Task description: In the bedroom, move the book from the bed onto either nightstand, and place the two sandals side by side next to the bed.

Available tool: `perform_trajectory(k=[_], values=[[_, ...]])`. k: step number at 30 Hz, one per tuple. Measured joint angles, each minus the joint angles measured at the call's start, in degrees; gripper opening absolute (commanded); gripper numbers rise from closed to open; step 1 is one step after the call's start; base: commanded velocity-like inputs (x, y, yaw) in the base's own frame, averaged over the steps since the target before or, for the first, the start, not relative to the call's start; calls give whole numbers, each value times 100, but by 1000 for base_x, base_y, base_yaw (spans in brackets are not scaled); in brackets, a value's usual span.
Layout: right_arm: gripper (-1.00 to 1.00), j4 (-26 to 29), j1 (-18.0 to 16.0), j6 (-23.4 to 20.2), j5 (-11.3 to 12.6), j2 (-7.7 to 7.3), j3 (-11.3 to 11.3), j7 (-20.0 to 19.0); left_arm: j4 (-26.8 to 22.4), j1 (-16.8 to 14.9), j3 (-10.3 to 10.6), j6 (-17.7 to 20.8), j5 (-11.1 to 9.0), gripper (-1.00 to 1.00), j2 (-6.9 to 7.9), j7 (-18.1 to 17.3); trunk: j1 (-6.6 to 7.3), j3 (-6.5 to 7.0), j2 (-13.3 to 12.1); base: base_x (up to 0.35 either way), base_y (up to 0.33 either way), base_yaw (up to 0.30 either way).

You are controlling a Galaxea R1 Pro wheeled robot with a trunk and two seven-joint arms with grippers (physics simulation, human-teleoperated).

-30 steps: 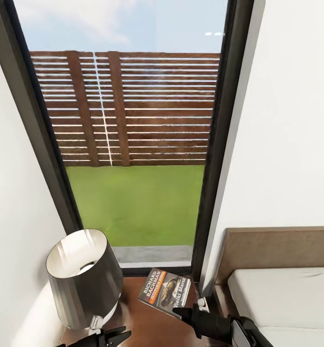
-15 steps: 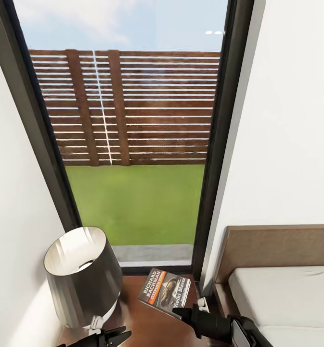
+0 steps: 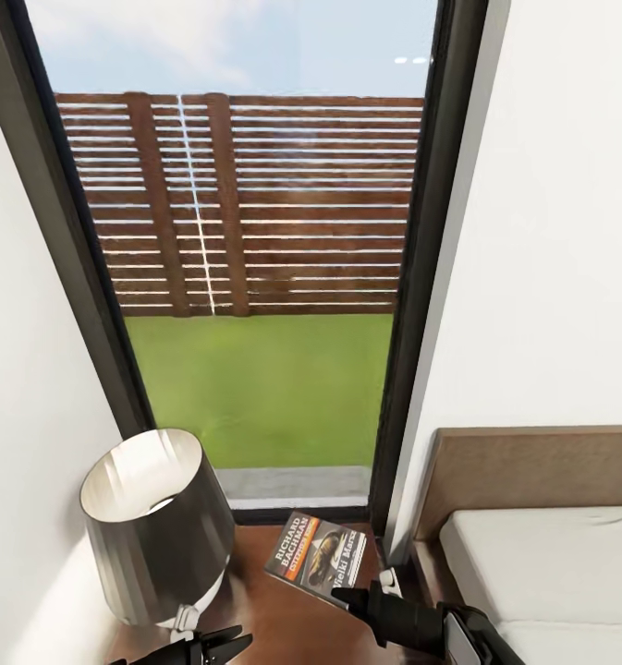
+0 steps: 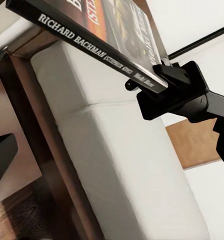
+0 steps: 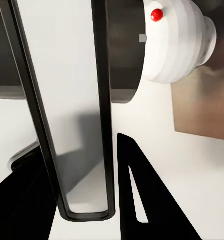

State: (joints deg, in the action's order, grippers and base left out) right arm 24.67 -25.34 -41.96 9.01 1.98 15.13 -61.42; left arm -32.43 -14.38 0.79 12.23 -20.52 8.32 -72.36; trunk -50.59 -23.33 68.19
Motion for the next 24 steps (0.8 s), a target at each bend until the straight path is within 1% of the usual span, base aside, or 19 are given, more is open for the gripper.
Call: perform_trajectory(k=[7, 11, 12, 14, 16, 20, 23, 24], values=[[-100, 11, 4, 5, 6, 0, -1, -30, 0, 0, 0, 0, -7, 100, 0, 0, -154, -126, 281, 0, 0, 0], [-100, 142, 2, -5, 22, -1, -2, -60, 6, 0, 0, 0, -8, 100, 0, 0, -242, -198, 441, 0, 0, 0], [-100, 197, 4, -22, 50, 0, 1, -182, 7, 0, 0, 0, -8, 100, 0, 0, -264, -215, 482, 0, 0, 0], [-100, 233, 4, -14, 34, -1, -3, -407, 8, 0, 0, 0, -8, 100, 0, 0, -308, -251, 562, 0, 0, 0], [-100, 247, 4, -7, 26, -1, -3, -538, 8, 0, 0, 0, -8, 100, 0, 0, -351, -287, 642, 0, 0, 0], [-100, 255, 6, -31, 19, -1, -5, -617, 9, 0, 0, 0, -8, 100, 0, 0, -439, -359, 803, 0, 0, 0], [-100, 254, 4, -38, 22, -1, -4, -620, 9, 0, 0, 0, -9, 100, 0, 0, -440, -360, 804, 0, 0, 0], [-100, 251, 3, -35, 17, -1, -4, -620, 9, 0, -3, 0, -9, 100, 0, 0, -461, -377, 843, 0, 0, 0]])
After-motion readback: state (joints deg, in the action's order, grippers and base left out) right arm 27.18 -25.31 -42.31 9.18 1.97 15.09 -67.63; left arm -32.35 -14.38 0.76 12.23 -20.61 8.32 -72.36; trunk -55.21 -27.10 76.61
